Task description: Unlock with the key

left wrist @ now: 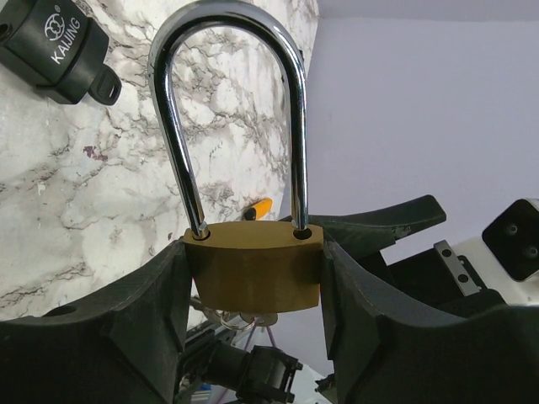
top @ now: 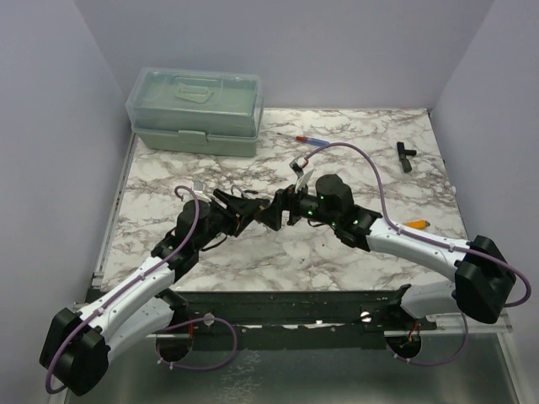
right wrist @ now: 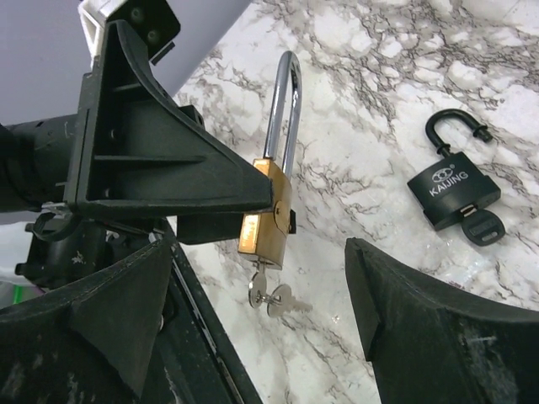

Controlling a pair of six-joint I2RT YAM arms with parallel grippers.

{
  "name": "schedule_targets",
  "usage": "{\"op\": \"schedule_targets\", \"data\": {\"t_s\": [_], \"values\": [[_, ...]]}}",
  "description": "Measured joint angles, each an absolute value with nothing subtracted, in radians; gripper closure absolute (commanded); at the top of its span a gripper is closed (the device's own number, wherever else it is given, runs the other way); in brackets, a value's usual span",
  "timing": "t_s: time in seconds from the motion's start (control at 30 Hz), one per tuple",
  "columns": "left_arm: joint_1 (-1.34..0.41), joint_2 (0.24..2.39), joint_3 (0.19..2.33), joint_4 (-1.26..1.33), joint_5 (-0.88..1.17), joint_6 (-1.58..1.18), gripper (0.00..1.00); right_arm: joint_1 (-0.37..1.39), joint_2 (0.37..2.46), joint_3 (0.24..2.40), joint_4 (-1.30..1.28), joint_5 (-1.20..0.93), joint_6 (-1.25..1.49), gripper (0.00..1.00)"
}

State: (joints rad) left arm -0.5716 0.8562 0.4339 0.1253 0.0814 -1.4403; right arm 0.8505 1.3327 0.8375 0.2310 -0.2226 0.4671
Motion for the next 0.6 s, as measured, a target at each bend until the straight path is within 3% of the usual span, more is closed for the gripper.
{"op": "schedule_targets", "data": {"t_s": [0.4,0.6], "values": [[-0.572,0.841,0.420,0.141,0.080,-1.483,1.00,0.865,1.443,0.836,0.329,-0.218,0.469,0.38],[-0.572,0.833,0.414,0.145,0.073,-1.491,1.00,0.871,1.459,0.844,0.344,-0.204,0.463,0.42]]}}
